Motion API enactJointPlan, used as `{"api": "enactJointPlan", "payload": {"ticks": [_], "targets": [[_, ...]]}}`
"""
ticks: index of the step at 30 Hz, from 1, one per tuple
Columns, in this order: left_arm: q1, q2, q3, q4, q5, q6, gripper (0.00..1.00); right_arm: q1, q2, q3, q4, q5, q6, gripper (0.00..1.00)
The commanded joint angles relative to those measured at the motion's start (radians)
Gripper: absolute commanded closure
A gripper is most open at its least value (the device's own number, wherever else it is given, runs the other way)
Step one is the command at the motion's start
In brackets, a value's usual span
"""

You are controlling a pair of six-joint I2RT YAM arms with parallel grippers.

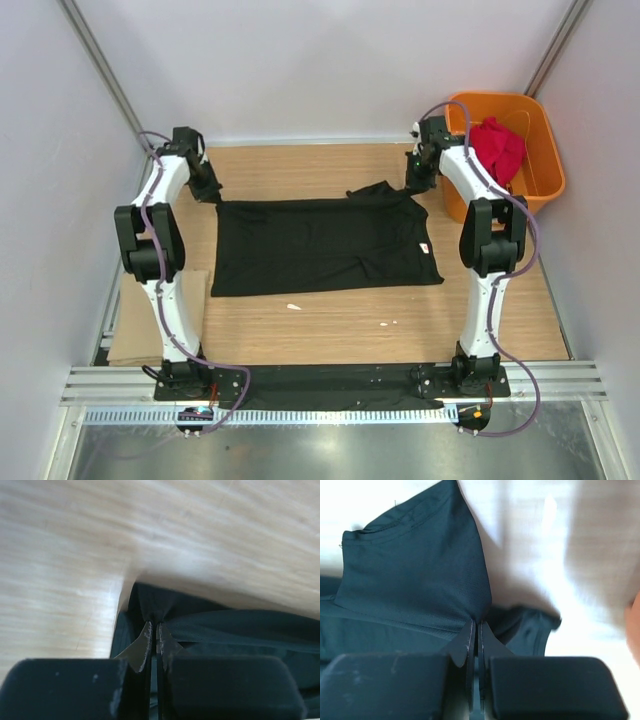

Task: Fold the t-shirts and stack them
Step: Fold the tshirt

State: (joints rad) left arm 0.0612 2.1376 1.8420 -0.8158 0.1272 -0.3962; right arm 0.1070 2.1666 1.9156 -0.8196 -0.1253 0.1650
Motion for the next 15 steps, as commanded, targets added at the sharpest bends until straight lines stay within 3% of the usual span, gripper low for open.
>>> {"api": "enactJointPlan", "payload": {"ticks": [1,15], "targets": [[0.002,-0.076,-0.064,-0.039,-0.041,-0.015,1.0,-0.004,-0.119,-0.064,-0.023,0.023,0.016,0.99],[0.002,-0.199,-0.295,-0.06,-0.098,-0.03,1.0,-0.003,-0.294,-0.383,-0.007,0.035,0.01,0.99]]}}
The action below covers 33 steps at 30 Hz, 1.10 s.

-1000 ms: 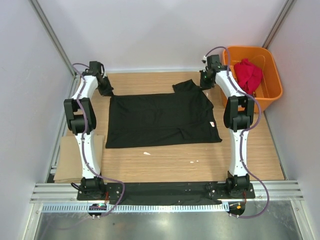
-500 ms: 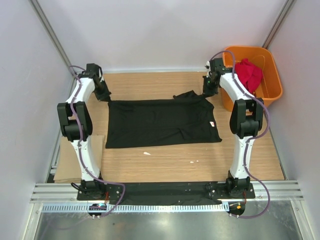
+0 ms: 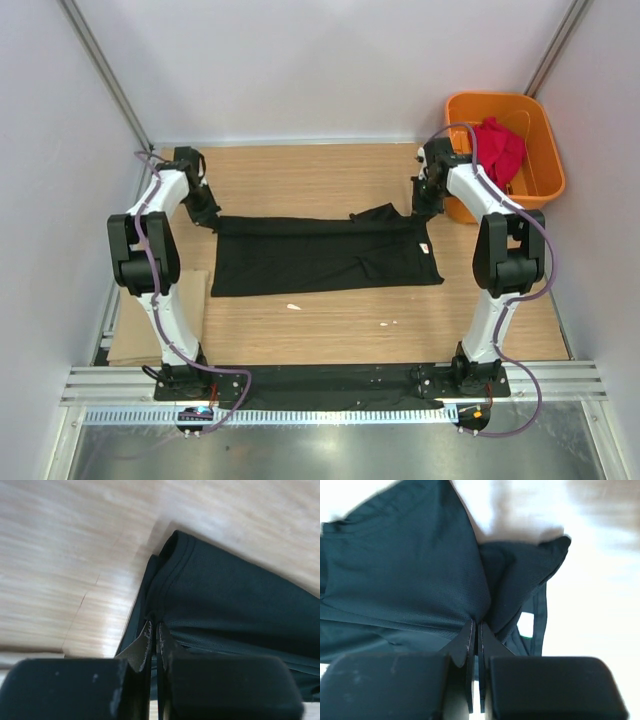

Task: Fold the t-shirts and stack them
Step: Fold the tshirt

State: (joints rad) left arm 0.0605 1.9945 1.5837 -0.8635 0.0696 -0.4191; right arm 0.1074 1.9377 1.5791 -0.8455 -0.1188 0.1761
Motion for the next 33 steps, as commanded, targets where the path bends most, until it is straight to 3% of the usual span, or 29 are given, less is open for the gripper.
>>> {"api": "enactJointPlan", "payload": {"ticks": [1,18,22,24,25,26,33], "targets": [[0.002,-0.06,-0.047,-0.011,-0.04,-0.007,1.0,-0.003,-0.074,-0.06,0.023,0.028,0.005,0.99],[0.001,-0.036,-0.129,0.001,-0.008,-0.04,0.99,0.005,-0.037,-0.093,0.037,0.056,0.014,0.98],[0.001,-0.049,-0.149,-0.003,-0.019,-0.046,0.93,0.008,-0.045,-0.109,0.016,0.07,0.033,0.97],[0.001,-0.059,-0.162,0.003,-0.008,-0.053,0.82,0.011,-0.054,-0.126,0.023,0.074,0.037,0.96],[0.001,-0.059,-0.163,0.001,-0.001,-0.053,0.82,0.011,-0.054,-0.129,0.025,0.077,0.037,0.95],[0.001,-0.063,-0.163,-0.005,-0.001,-0.058,0.73,0.011,-0.051,-0.13,0.023,0.082,0.04,0.9],[0.001,-0.252,-0.232,0.006,-0.007,-0.093,0.54,0.014,-0.1,-0.087,-0.075,0.195,0.029,0.69]]}}
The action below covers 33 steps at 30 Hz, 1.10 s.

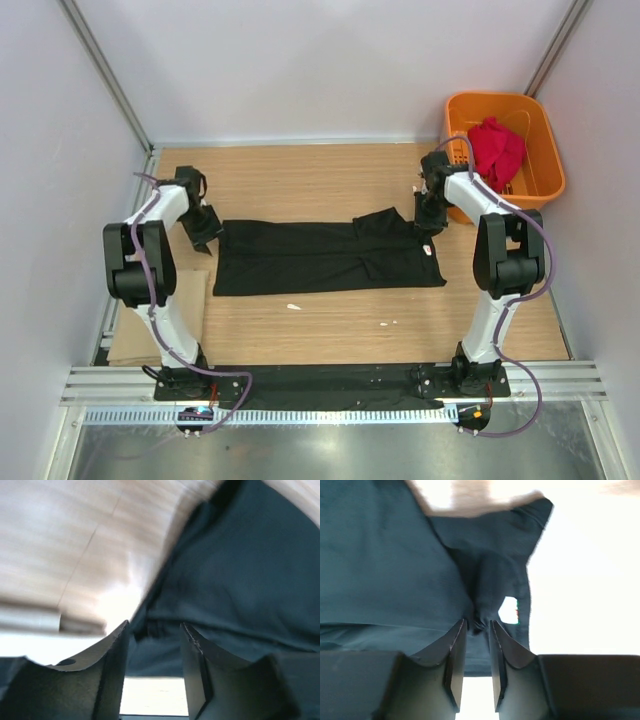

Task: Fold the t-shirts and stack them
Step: Fold the tshirt

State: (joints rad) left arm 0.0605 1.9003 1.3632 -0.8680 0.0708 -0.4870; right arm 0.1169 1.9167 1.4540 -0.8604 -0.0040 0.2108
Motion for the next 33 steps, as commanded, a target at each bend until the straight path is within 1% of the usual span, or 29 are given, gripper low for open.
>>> {"api": "enactJointPlan", "payload": {"ticks": [1,2,3,5,7,8,9,11,12,13,16,18,20,23,28,33], "targets": [[0.001,-0.191,-0.039,0.023,0.0,-0.033,0.53,0.018,-0.091,0.055,-0.066,0.079,-0.001,0.68],[-0.001,-0.22,-0.053,0.035,0.02,-0.041,0.53,0.026,-0.105,0.065,-0.068,0.072,0.015,0.63],[-0.001,-0.266,-0.064,0.049,0.03,-0.056,0.54,0.039,-0.11,0.072,-0.066,0.062,0.025,0.6],[-0.01,-0.283,-0.081,0.086,0.059,-0.065,0.55,0.081,-0.111,0.092,-0.051,0.018,0.059,0.57],[-0.014,-0.253,-0.076,0.116,0.139,-0.071,0.57,0.116,-0.09,0.104,0.006,-0.049,0.116,0.55],[-0.019,-0.23,-0.052,0.118,0.158,-0.071,0.62,0.156,-0.076,0.114,0.024,-0.08,0.134,0.54],[-0.022,-0.209,-0.04,0.119,0.179,-0.07,0.64,0.173,-0.04,0.124,0.05,-0.1,0.175,0.54],[-0.03,-0.14,-0.013,0.126,0.199,-0.056,0.67,0.228,-0.006,0.166,0.081,-0.116,0.206,0.54],[-0.03,-0.12,0.008,0.133,0.213,-0.053,0.68,0.245,0.019,0.18,0.093,-0.158,0.226,0.54],[-0.031,-0.066,0.023,0.133,0.246,-0.045,0.7,0.259,0.059,0.207,0.104,-0.175,0.261,0.55],[-0.033,0.021,0.068,0.116,0.261,-0.032,0.74,0.309,0.132,0.252,0.141,-0.208,0.306,0.59],[-0.033,0.046,0.08,0.11,0.251,-0.021,0.76,0.328,0.157,0.266,0.158,-0.208,0.317,0.69],[-0.034,0.063,0.079,0.107,0.238,-0.012,0.77,0.331,0.188,0.273,0.165,-0.208,0.322,0.77],[-0.033,0.066,0.068,0.106,0.218,0.001,0.77,0.331,0.211,0.287,0.15,-0.199,0.3,0.84],[-0.033,0.079,0.039,0.106,0.205,0.005,0.77,0.331,0.223,0.282,0.13,-0.197,0.286,0.87],[-0.033,0.066,0.024,0.107,0.193,0.007,0.78,0.331,0.173,0.234,0.116,-0.192,0.285,0.87]]}}
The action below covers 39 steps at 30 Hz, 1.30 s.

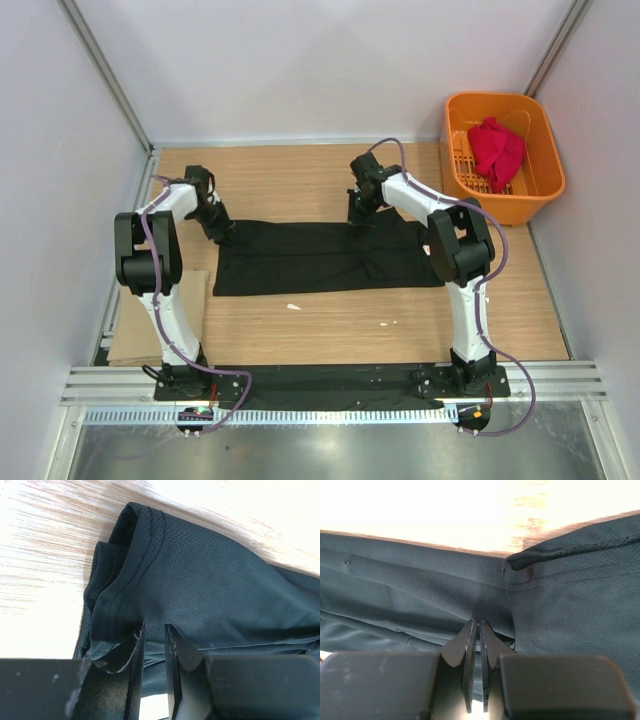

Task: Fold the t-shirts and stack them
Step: Fold the tshirt

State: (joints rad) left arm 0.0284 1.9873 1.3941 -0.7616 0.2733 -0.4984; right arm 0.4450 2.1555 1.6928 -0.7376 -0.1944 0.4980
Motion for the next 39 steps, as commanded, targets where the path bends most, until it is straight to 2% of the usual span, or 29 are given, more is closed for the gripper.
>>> {"api": "enactJointPlan", "payload": {"ticks": [1,11,16,21,28,32,34,35,39], "targets": [[-0.001,-0.024,-0.01,0.001,-0.008,0.02,0.78,0.003,-0.075,-0.016,-0.006,-0.002,-0.003,0.87],[-0.001,-0.094,0.011,-0.034,-0.016,0.021,0.77,0.003,-0.1,-0.077,-0.006,-0.01,-0.003,0.87],[-0.002,-0.107,0.051,-0.061,-0.009,0.024,0.76,0.003,-0.173,-0.179,0.009,-0.027,0.019,0.87],[-0.002,-0.076,0.097,-0.074,0.017,0.021,0.75,0.003,-0.21,-0.284,0.069,-0.054,0.069,0.87],[-0.005,-0.024,0.123,-0.081,0.052,0.032,0.71,0.003,-0.239,-0.297,0.095,-0.022,0.088,0.82],[-0.004,0.004,0.109,-0.082,0.038,0.049,0.71,-0.008,-0.282,-0.251,0.052,0.056,0.07,0.78],[-0.005,0.011,0.1,-0.084,0.029,0.055,0.71,-0.038,-0.304,-0.229,0.027,0.113,0.076,0.68],[-0.004,0.015,0.097,-0.084,0.024,0.063,0.71,-0.054,-0.307,-0.226,0.018,0.133,0.08,0.67],[-0.004,0.03,0.082,-0.081,0.012,0.072,0.72,-0.121,-0.306,-0.213,-0.046,0.309,0.183,0.63]]}}
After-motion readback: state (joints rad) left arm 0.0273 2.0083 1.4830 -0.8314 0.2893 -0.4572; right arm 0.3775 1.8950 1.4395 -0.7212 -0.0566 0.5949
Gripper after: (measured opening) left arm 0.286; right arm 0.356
